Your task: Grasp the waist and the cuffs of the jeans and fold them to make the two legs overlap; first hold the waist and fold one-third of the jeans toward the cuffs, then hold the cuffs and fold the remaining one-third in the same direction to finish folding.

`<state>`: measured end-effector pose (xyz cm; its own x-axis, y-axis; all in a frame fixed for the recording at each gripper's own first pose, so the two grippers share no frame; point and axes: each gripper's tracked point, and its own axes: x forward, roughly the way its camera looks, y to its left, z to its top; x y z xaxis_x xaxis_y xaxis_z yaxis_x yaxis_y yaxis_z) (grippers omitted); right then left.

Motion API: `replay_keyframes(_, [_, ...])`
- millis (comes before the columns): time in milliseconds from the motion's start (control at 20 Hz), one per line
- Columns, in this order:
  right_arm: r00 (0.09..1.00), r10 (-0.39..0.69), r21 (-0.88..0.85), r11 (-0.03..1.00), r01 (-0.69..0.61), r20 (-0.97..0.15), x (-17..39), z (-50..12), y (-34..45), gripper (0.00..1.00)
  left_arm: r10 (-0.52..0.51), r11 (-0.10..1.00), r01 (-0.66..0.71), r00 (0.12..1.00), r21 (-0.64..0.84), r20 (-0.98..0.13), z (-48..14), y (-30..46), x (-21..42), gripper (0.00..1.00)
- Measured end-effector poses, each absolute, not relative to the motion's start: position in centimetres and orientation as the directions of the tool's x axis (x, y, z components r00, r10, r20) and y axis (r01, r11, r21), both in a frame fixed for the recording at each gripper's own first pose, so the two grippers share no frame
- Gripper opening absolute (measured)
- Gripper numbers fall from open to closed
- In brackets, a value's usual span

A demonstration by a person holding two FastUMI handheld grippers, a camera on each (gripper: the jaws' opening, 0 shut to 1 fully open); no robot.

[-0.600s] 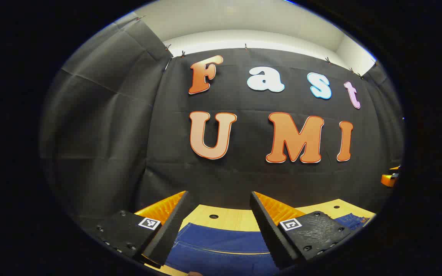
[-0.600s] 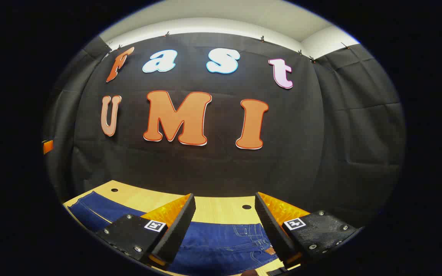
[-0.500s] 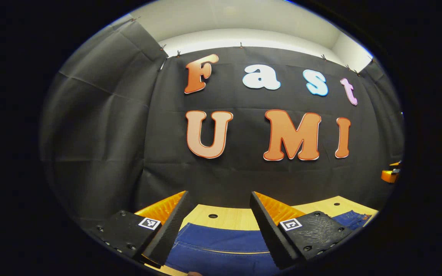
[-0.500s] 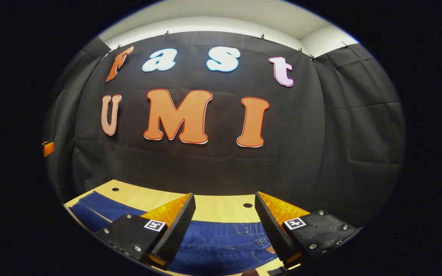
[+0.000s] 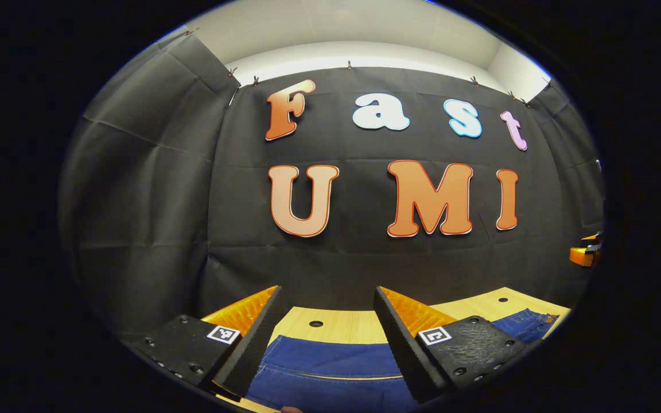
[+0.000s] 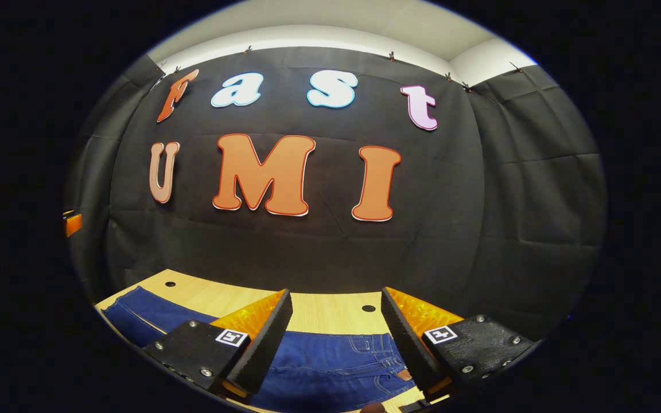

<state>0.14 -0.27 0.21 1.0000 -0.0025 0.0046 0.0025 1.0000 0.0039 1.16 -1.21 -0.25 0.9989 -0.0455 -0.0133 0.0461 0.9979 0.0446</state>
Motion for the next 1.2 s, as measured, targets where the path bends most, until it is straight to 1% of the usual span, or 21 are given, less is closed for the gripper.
replay_keyframes(100, [1.000, -0.001, 0.003, 1.000, 0.001, -0.001, 0.2, 0.0, -0.2, 0.96, -0.055, 0.998, 0.056, 0.998, 0.041, -0.019, -0.5, -1.5, 1.3, 0.97])
replay_keyframes(150, [1.000, 0.003, 0.003, 1.000, -0.003, -0.002, 0.3, 0.0, -0.1, 0.96, -0.058, 0.997, 0.059, 0.998, 0.046, -0.021, -0.5, -1.5, 1.5, 0.95])
replay_keyframes(200, [1.000, 0.006, 0.002, 1.000, -0.006, -0.004, 0.3, 0.0, -0.1, 0.96, -0.058, 0.997, 0.059, 0.998, 0.053, -0.021, -0.6, -1.5, 1.6, 0.97])
replay_keyframes(250, [1.000, 0.010, -0.001, 1.000, -0.010, -0.006, 0.3, 0.0, -0.1, 0.96, -0.057, 0.996, 0.059, 0.998, 0.060, -0.023, -0.6, -1.5, 1.8, 0.97])
replay_keyframes(300, [1.000, 0.014, -0.003, 1.000, -0.014, -0.009, 0.3, -0.2, 0.0, 1.00, -0.058, 0.996, 0.059, 0.998, 0.064, -0.025, -0.7, -1.6, 1.9, 0.97])
replay_keyframes(350, [1.000, 0.017, -0.006, 1.000, -0.017, -0.012, 0.5, -0.3, 0.1, 1.00, -0.060, 0.996, 0.062, 0.998, 0.066, -0.028, -0.7, -1.8, 1.8, 0.97])
replay_keyframes(400, [1.000, 0.018, -0.008, 1.000, -0.018, -0.017, 0.5, -0.3, 0.2, 0.96, -0.063, 0.996, 0.064, 0.998, 0.069, -0.029, -0.8, -1.9, 1.9, 0.97])
replay_keyframes(450, [1.000, 0.019, -0.009, 1.000, -0.019, -0.021, 0.7, -0.5, 0.4, 0.96, -0.065, 0.995, 0.068, 0.997, 0.078, -0.032, -0.9, -2.1, 2.0, 0.95])
replay_keyframes(500, [1.000, 0.020, -0.006, 1.000, -0.020, -0.024, 0.9, -0.5, 0.5, 0.96, -0.066, 0.993, 0.069, 0.997, 0.092, -0.035, -1.1, -2.1, 1.8, 0.97])
replay_keyframes(650, [0.999, 0.028, 0.013, 1.000, -0.028, -0.034, 1.1, -0.9, 0.6, 0.96, -0.087, 0.981, 0.093, 0.995, 0.171, -0.046, -1.6, -2.4, 1.7, 0.95])
replay_keyframes(750, [0.998, 0.033, 0.021, 0.999, -0.032, -0.046, 1.1, -1.4, 0.8, 0.96, -0.115, 0.964, 0.131, 0.990, 0.231, -0.079, -3.1, -2.6, 1.7, 1.00])
replay_keyframes(800, [0.998, 0.037, 0.024, 0.999, -0.036, -0.052, 1.2, -1.8, 1.0, 0.96, -0.122, 0.952, 0.146, 0.987, 0.268, -0.103, -4.2, -2.5, 1.7, 1.00])
replay_keyframes(850, [0.997, 0.042, 0.027, 0.999, -0.040, -0.058, 1.3, -2.0, 1.2, 0.96, -0.123, 0.932, 0.159, 0.984, 0.325, -0.129, -5.1, -1.9, 1.4, 1.00])
replay_keyframes(900, [0.997, 0.048, 0.030, 0.998, -0.046, -0.065, 1.3, -2.4, 1.5, 0.96, -0.124, 0.904, 0.177, 0.980, 0.390, -0.158, -6.3, -1.4, 1.1, 0.98])
replay_keyframes(950, [0.996, 0.055, 0.032, 0.998, -0.053, -0.074, 1.5, -2.7, 1.7, 0.96, -0.129, 0.867, 0.206, 0.972, 0.454, -0.195, -7.5, -1.0, 0.6, 1.00])
replay_keyframes(1000, [0.995, 0.061, 0.036, 0.998, -0.058, -0.083, 1.6, -3.2, 1.9, 0.96, -0.139, 0.823, 0.245, 0.962, 0.513, -0.237, -9.3, -0.8, 0.1, 1.00])
replay_keyframes(1050, [0.993, 0.067, 0.041, 0.997, -0.063, -0.093, 1.6, -3.6, 2.2, 0.96, -0.144, 0.772, 0.286, 0.949, 0.567, -0.282, -11.1, -0.5, -0.5, 1.00])
replay_keyframes(1100, [0.992, 0.074, 0.047, 0.996, -0.070, -0.103, 1.6, -4.1, 2.4, 0.96, -0.142, 0.711, 0.326, 0.934, 0.622, -0.327, -13.5, -0.3, -0.9, 0.98])
replay_keyframes(1150, [0.991, 0.080, 0.054, 0.996, -0.075, -0.111, 1.7, -4.4, 2.7, 0.96, -0.147, 0.642, 0.374, 0.917, 0.669, -0.372, -15.4, -0.3, -1.3, 1.00])
replay_keyframes(1200, [0.989, 0.086, 0.060, 0.995, -0.080, -0.117, 1.6, -4.8, 2.9, 0.96, -0.154, 0.566, 0.431, 0.893, 0.703, -0.424, -17.9, -0.7, -1.7, 0.98])
